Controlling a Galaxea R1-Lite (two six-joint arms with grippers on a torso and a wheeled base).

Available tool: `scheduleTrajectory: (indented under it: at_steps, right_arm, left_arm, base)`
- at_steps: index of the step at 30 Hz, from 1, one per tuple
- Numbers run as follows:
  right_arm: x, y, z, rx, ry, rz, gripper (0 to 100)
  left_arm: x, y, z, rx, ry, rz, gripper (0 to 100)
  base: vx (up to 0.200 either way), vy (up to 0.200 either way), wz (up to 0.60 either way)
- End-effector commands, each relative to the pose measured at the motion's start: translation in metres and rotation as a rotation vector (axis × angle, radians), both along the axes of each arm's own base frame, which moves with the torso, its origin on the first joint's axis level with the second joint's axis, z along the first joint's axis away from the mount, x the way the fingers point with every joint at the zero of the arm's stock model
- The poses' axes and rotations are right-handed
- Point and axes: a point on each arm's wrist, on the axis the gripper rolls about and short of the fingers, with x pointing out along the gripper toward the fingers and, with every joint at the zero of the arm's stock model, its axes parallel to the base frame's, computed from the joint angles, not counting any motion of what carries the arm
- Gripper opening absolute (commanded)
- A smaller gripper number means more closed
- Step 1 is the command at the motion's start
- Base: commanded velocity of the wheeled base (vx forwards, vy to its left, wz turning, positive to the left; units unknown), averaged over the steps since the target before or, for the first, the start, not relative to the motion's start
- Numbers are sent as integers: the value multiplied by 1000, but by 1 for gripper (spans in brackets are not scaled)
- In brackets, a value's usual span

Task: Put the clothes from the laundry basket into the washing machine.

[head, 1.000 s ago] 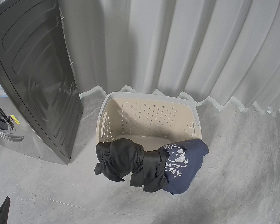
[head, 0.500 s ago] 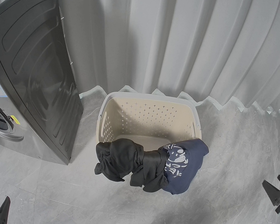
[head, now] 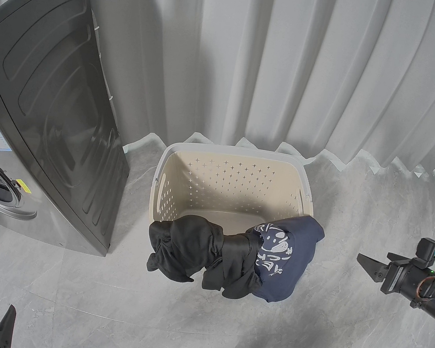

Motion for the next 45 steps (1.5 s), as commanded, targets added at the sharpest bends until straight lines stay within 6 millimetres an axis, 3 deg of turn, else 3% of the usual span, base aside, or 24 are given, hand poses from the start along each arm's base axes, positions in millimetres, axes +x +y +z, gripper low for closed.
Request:
scheduleTrajectory:
  at_steps: [1,20,45]
  right_arm:
    - [32,13,-33,-26,125,19,100]
    - [67,54,-58,-2,169,71,100]
    - [105,78,-97,-28,231,53,100]
  left_arm:
    - [0,0,-4,-1,4,1,100]
    - [0,0,-4,1,6,1,100]
    - [0,0,-4,1,4,1,100]
  base:
    - [0,0,0]
    - [0,0,0]
    - [0,0,0]
